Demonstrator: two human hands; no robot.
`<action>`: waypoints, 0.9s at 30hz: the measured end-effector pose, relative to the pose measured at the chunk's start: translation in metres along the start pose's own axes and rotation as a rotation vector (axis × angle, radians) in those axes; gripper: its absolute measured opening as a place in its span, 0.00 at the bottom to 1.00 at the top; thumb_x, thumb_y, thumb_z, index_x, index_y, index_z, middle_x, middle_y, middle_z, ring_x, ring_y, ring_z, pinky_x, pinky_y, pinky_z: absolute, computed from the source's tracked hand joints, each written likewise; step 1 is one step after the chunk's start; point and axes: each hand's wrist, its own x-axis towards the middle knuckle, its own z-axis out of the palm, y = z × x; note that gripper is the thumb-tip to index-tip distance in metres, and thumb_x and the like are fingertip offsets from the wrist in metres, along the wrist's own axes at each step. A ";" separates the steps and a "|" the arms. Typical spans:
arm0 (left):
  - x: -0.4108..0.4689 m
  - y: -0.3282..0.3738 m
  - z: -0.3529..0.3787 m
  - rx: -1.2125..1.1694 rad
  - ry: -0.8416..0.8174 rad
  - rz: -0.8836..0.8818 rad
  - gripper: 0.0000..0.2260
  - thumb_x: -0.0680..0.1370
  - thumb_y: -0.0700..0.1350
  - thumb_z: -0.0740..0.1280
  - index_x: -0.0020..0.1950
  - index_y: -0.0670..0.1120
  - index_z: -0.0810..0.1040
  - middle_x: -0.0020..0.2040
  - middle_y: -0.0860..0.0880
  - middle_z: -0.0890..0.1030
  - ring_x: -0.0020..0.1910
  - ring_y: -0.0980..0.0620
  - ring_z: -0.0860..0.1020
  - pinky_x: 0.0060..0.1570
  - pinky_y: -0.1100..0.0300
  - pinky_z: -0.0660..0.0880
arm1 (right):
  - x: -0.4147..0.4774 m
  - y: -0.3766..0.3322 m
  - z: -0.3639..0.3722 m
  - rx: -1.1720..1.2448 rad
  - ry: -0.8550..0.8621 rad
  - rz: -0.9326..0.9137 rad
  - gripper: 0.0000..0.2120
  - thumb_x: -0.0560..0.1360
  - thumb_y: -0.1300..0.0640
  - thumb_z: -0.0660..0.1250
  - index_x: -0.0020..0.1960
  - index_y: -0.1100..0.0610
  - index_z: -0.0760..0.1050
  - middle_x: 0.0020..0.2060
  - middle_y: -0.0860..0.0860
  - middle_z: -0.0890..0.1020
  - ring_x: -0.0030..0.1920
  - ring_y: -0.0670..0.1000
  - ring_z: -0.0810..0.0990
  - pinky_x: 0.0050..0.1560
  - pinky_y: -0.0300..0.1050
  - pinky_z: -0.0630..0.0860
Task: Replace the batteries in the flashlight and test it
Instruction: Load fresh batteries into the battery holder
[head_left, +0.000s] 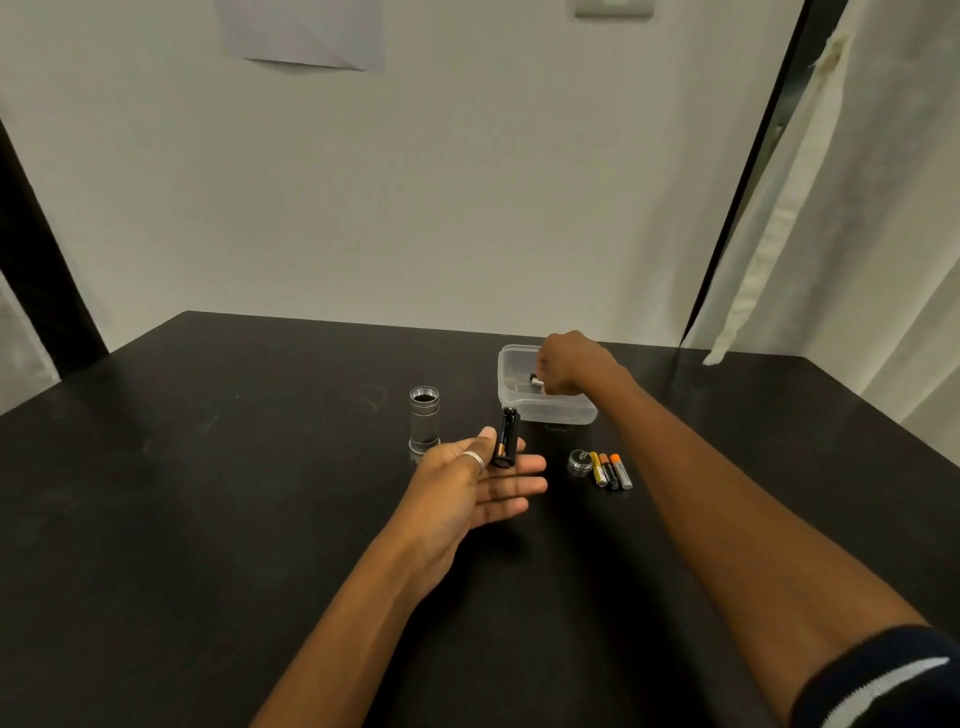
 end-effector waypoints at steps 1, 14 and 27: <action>0.000 0.000 0.000 -0.001 0.000 -0.001 0.17 0.87 0.50 0.56 0.61 0.41 0.80 0.51 0.45 0.88 0.50 0.49 0.87 0.41 0.60 0.81 | 0.000 -0.001 0.000 -0.013 0.003 -0.002 0.11 0.77 0.58 0.69 0.57 0.62 0.79 0.41 0.54 0.78 0.44 0.57 0.78 0.48 0.51 0.79; -0.004 0.003 0.003 -0.010 0.009 -0.011 0.17 0.86 0.50 0.57 0.61 0.41 0.80 0.51 0.45 0.88 0.50 0.49 0.87 0.43 0.59 0.81 | -0.071 -0.016 -0.039 0.443 0.365 -0.109 0.09 0.80 0.59 0.66 0.59 0.52 0.79 0.42 0.48 0.81 0.45 0.51 0.82 0.47 0.44 0.75; -0.006 -0.001 0.005 -0.030 0.026 0.050 0.17 0.86 0.49 0.57 0.60 0.40 0.81 0.52 0.43 0.87 0.51 0.48 0.86 0.43 0.59 0.81 | -0.193 -0.051 0.002 1.045 0.544 -0.035 0.12 0.80 0.59 0.69 0.63 0.51 0.79 0.48 0.48 0.84 0.41 0.45 0.87 0.42 0.41 0.85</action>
